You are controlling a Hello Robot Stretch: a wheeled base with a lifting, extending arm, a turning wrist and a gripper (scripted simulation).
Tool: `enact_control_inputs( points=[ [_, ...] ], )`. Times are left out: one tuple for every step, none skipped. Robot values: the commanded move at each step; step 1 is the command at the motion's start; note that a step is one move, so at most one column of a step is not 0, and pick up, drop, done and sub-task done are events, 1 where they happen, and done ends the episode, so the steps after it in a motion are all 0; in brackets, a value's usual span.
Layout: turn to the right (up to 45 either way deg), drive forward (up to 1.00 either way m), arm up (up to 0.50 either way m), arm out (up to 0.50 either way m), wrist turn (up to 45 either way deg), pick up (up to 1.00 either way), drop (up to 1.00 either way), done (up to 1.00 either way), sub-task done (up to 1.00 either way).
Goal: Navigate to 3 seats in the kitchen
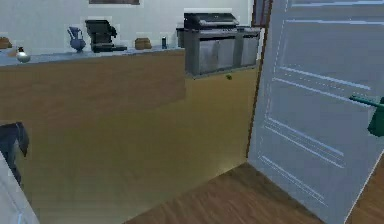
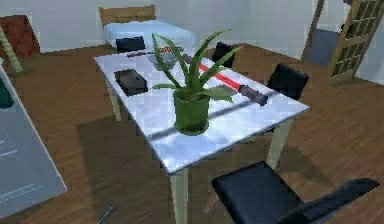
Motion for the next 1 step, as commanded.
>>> enact_control_inputs(
  points=[
    [-21.0,0.00,0.00,0.00,0.0,0.00,0.00,0.00,0.00]
  ],
)
